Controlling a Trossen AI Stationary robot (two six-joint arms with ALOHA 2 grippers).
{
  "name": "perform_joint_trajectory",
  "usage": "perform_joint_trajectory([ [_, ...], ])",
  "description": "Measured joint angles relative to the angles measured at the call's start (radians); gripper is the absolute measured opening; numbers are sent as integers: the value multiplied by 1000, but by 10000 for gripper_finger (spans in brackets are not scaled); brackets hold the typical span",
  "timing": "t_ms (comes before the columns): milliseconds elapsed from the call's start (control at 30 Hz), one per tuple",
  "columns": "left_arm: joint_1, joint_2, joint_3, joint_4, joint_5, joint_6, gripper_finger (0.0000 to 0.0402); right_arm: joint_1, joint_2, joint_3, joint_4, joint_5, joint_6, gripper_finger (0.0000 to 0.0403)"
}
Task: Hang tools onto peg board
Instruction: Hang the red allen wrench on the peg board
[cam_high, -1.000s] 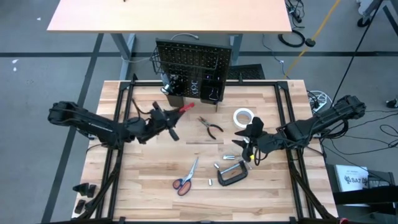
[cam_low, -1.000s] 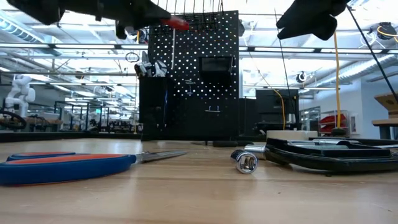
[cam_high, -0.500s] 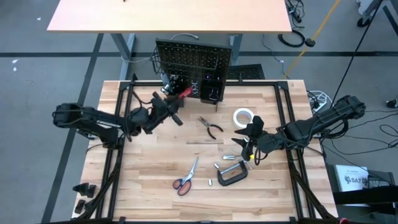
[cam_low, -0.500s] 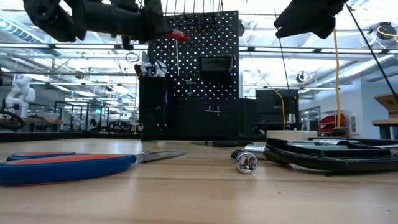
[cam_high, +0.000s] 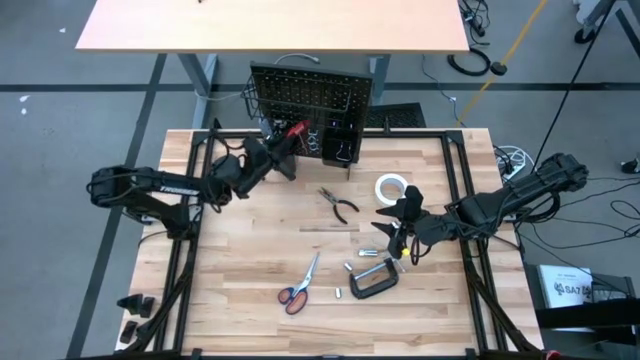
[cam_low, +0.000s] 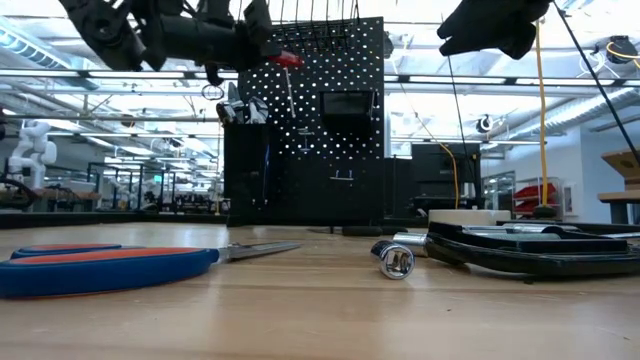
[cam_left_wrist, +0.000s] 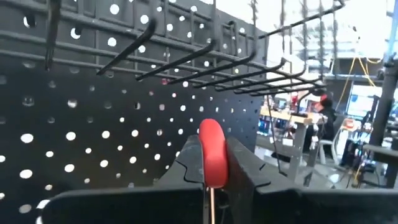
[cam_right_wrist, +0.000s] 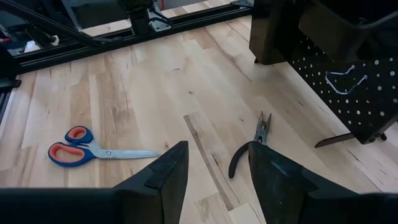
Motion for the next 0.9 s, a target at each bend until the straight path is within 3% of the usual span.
perform_joint_trajectory([
  [300, 22, 108, 43, 70, 2, 27, 23, -4, 0, 0, 2, -1, -4, 160],
  [900, 66, 116, 43, 111, 69, 97, 23, -4, 0, 0, 2, -2, -19, 160],
])
